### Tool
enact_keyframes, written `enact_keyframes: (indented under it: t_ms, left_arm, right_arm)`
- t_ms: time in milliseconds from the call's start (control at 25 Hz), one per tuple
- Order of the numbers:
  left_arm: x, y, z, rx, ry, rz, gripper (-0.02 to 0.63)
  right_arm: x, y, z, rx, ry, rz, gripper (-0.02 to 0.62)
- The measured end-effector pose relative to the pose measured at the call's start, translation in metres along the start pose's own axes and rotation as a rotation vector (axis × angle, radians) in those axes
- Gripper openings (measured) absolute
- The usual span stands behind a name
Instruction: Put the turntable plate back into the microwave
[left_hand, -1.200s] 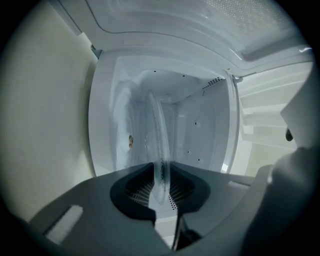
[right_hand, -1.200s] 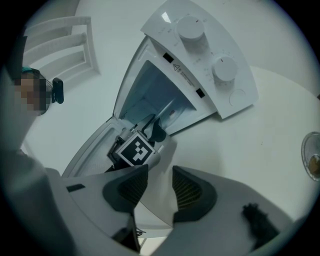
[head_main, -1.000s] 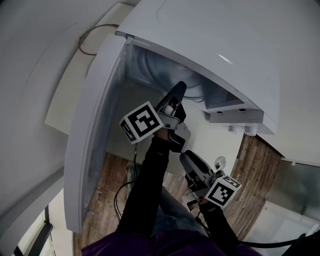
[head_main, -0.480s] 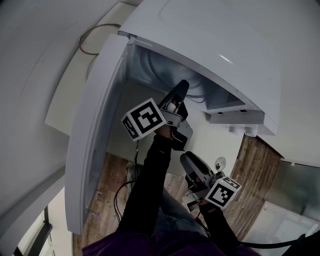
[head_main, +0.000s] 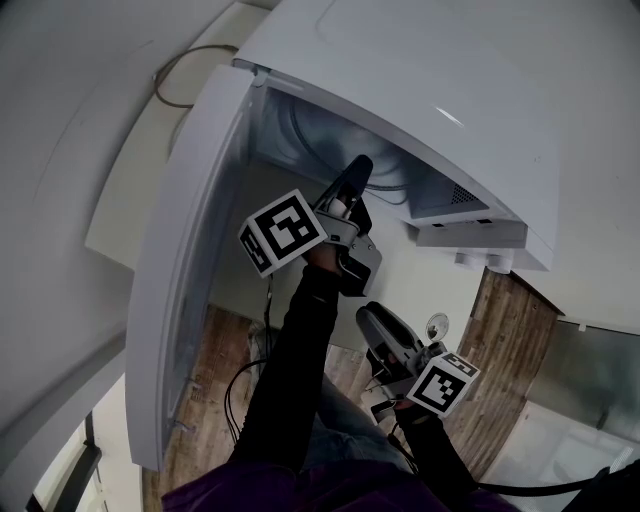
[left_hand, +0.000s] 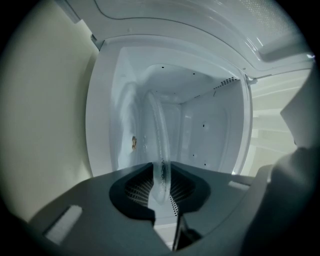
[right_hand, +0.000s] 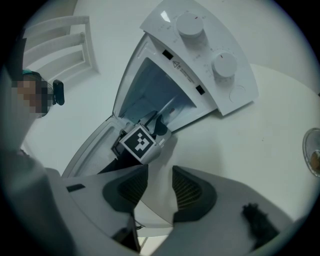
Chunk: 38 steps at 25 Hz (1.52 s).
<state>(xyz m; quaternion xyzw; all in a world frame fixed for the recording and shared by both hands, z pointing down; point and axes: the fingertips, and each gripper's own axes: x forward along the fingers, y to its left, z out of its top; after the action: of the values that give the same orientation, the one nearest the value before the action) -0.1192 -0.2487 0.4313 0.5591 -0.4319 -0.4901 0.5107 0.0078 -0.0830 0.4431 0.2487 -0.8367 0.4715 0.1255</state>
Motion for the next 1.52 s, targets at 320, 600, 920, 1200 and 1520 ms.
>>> enact_keyframes:
  t_ms: [320,600,920,1200,1520]
  left_arm:
    - [0.003,0.005,-0.001,-0.004,0.011,0.031,0.071]
    - [0.007,0.009,-0.001,-0.004,0.011,0.075,0.063]
    - [0.009,0.015,0.0,-0.027,0.002,0.126,0.051]
    - [0.007,0.022,-0.001,-0.02,0.018,0.238,0.034]
    - [0.007,0.026,-0.002,0.071,0.024,0.37,0.029]
  right_arm:
    - [0.001,0.002,0.0,0.002,-0.004,0.004,0.16]
    - [0.001,0.0,0.001,0.005,-0.005,0.001,0.16]
    - [0.002,-0.002,-0.001,0.006,0.007,0.001,0.16]
    - [0.002,0.0,-0.003,0.011,0.012,0.011,0.16]
    - [0.0,0.0,-0.006,0.012,0.017,0.017,0.16]
